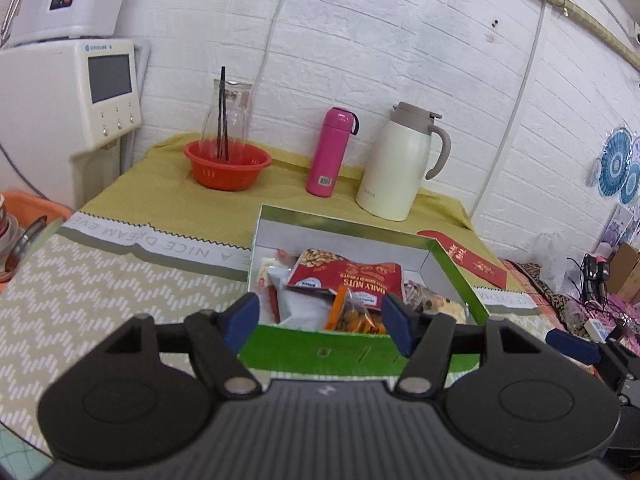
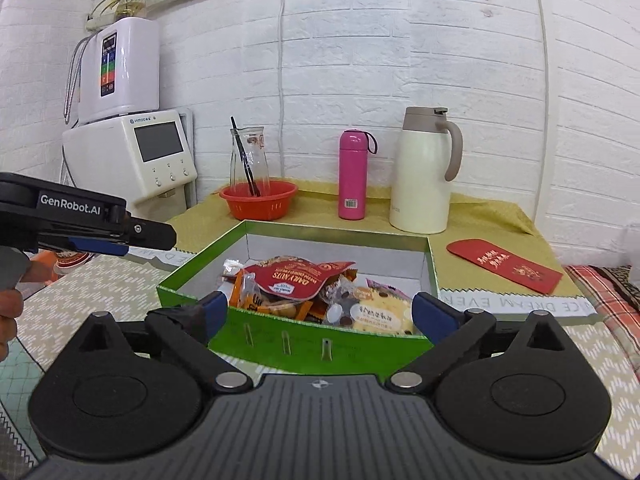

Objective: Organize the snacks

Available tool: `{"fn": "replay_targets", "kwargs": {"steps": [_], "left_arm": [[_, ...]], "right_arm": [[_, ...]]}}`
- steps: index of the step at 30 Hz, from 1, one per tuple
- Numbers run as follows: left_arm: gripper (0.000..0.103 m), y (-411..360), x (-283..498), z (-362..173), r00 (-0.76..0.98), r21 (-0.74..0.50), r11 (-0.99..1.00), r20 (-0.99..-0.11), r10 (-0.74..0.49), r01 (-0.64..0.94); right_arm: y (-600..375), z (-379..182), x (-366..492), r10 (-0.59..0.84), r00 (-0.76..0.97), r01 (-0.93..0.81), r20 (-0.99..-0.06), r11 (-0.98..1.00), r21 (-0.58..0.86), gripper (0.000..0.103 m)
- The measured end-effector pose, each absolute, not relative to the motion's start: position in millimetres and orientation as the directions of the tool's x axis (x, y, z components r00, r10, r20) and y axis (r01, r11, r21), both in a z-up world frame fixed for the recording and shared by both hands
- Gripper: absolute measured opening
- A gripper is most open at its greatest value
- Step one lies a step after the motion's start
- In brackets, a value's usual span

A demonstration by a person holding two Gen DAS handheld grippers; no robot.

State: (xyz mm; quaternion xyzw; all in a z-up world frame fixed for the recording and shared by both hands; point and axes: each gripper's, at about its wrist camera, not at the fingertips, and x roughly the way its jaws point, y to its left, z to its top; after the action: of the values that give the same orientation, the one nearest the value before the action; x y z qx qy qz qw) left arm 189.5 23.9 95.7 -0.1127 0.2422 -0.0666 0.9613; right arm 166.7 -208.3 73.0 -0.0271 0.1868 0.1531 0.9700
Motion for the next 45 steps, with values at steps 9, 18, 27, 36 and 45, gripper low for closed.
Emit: {"fn": "replay_targets", "kwargs": {"steps": [9, 18, 27, 36, 45], "left_arm": [[0.065, -1.4, 119.7, 71.8, 0.874, -0.133, 0.991, -0.480, -0.081, 0.019], [0.065, -19.2, 89.8, 51.0, 0.861, -0.052, 0.998, -0.507, -0.046, 0.022], [0.065, -19.1, 87.0, 47.2, 0.871, -0.023, 1.000, -0.492, 0.000, -0.013], [0.065, -17.0, 91.9, 38.6, 0.855, -0.039, 0.999, -0.518, -0.013, -0.009], [0.065, -17.2, 89.6, 38.7, 0.856, -0.034, 0.999, -0.517, -0.013, -0.006]], "right_arm": [[-224.3, 46.7, 101.2, 0.220, 0.868, -0.239, -0.446, 0.971, 0.013, 0.103], [-229.9, 32.7, 82.3, 0.179, 0.862, -0.190, -0.474, 0.981, 0.025, 0.103], [-224.8, 27.6, 79.0, 0.190, 0.856, -0.201, -0.480, 0.979, 0.029, 0.103], [-224.3, 22.6, 81.7, 0.177, 0.851, -0.192, -0.495, 0.981, 0.020, 0.103], [-224.0, 23.1, 82.2, 0.174, 0.852, -0.189, -0.495, 0.982, 0.020, 0.103]]}}
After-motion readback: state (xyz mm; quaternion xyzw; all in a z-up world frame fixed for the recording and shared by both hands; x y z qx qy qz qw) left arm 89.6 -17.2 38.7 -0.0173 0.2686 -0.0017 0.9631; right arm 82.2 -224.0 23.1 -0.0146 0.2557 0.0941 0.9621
